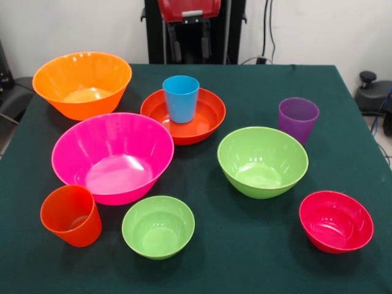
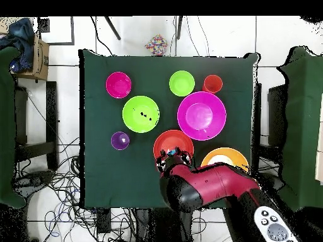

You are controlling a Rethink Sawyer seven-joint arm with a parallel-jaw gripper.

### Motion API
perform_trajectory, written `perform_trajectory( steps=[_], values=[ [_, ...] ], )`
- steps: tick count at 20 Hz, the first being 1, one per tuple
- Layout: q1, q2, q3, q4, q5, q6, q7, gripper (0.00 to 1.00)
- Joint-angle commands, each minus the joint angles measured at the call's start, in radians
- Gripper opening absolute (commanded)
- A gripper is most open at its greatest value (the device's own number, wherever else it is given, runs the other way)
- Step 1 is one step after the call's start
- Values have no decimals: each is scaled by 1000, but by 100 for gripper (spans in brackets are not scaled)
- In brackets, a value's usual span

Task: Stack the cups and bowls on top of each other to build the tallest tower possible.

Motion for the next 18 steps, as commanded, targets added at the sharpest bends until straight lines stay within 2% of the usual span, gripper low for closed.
perform_trajectory(
  steps=[1, 5, 7, 11, 16, 18],
  values=[
    [-100, -69, 233, 132, 86, 178, -219, 100],
    [-161, -95, 300, 144, 92, 202, -239, 100],
    [-169, -105, 304, 138, 68, 206, -235, 100],
    [-160, -82, 256, 116, -54, 182, -197, 100],
    [-105, -21, 155, 59, -231, 146, -129, 100],
    [-95, -5, 135, 49, -280, 132, -106, 100]
  ],
)
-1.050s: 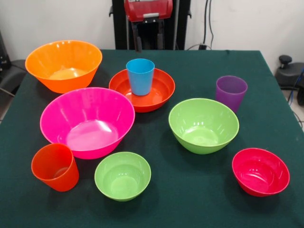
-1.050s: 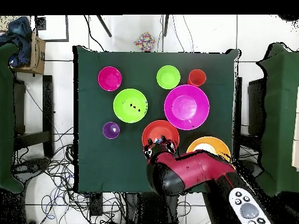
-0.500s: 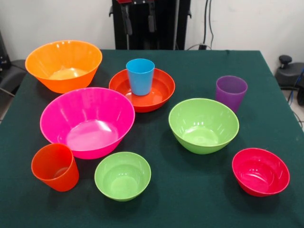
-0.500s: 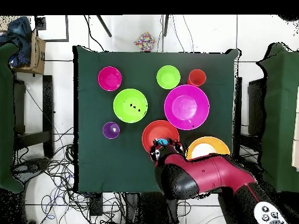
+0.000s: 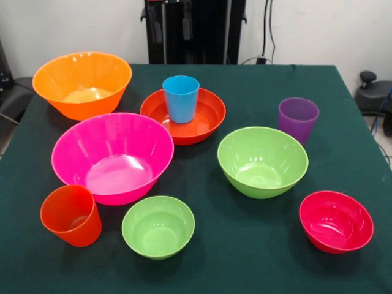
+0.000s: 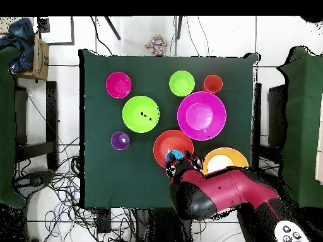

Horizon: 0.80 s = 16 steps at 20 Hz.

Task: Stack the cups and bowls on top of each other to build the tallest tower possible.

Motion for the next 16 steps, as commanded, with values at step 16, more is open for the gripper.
perform_trajectory(
  steps=[16],
  values=[
    [-153, 105, 103, 17, -219, 127, -295, 100]
  ],
)
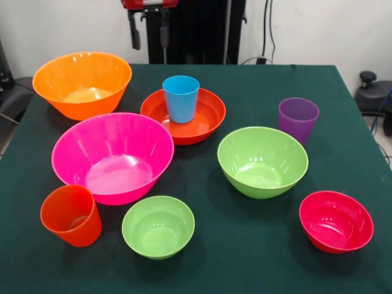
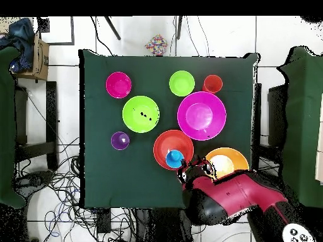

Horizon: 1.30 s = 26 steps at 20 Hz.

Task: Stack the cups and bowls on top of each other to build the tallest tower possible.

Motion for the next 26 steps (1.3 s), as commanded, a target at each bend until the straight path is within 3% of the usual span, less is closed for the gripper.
perform_trajectory(
  steps=[1, 4, 7, 15, 26],
  values=[
    [-82, 61, 94, 18, -43, 131, -301, 100],
    [-109, 69, 115, 20, -50, 142, -314, 100],
    [-96, 86, 103, 10, -91, 137, -281, 100],
    [68, 155, -60, -55, -337, 48, -42, 100],
    [108, 179, -115, -84, -386, 19, -8, 100]
  ],
)
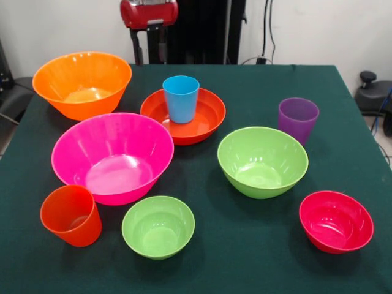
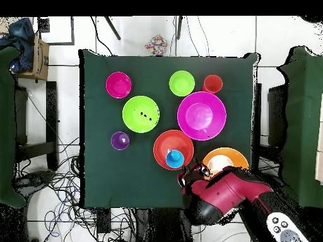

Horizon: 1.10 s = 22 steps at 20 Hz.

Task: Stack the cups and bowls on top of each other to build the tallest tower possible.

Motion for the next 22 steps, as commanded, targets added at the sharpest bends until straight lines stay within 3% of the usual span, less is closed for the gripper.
perform_trajectory(
  steps=[1, 16, 22],
  values=[
    [43, 72, -72, -67, -101, 1, -16, 100],
    [38, 74, -79, -67, -89, -5, -52, 100],
    [-2, 71, -49, -54, -54, 10, -110, 100]
  ],
)
